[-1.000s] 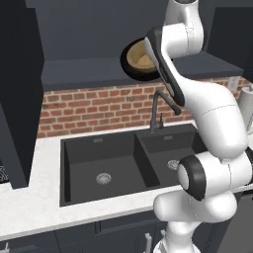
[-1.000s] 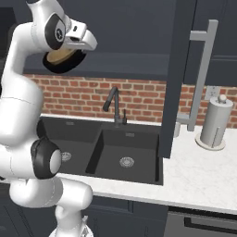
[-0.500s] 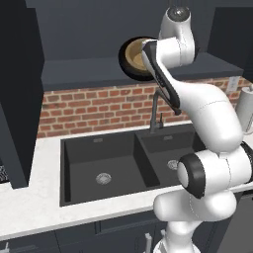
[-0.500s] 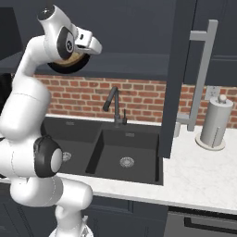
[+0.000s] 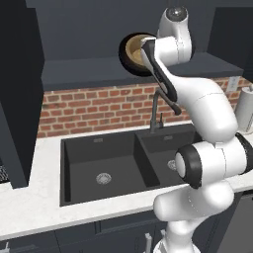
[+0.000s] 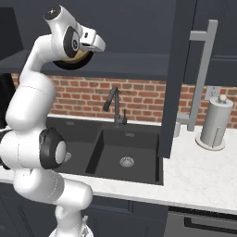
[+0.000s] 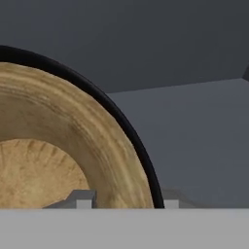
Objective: Pick up the bowls on the counter and stack them on top of one another in the open cabinet. Place the smaller bowl on top of the larger bowl.
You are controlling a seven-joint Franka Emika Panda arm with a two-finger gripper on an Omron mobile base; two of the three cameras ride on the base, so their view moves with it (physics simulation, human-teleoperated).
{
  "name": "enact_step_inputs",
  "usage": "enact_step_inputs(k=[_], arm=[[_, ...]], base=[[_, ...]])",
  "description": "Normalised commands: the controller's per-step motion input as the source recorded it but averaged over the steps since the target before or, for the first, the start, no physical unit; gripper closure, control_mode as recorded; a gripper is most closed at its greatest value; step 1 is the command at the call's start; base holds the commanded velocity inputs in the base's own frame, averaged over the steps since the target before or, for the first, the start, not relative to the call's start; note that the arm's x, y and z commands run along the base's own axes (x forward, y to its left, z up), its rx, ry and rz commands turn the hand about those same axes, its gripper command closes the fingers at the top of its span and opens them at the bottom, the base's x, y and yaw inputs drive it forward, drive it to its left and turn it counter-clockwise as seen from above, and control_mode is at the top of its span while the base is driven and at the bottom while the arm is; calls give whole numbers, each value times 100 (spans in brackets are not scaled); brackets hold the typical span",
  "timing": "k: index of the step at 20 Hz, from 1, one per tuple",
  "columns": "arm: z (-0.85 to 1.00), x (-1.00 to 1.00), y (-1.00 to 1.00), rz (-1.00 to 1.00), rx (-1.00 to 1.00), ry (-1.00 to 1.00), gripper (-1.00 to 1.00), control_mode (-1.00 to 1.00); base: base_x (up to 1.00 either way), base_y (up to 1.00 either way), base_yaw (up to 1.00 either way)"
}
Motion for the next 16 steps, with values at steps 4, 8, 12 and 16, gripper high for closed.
enact_step_inputs(k=[4,8,12,16], arm=[[0,39,0,-6,0,0,100,-100],[-11,40,1,-8,-2,0,100,-100],[-33,12,0,-9,-5,0,100,-100],[-42,8,0,-8,-7,0,100,-100]], base=[[0,0,0],[0,0,0],[0,0,0],[0,0,0]])
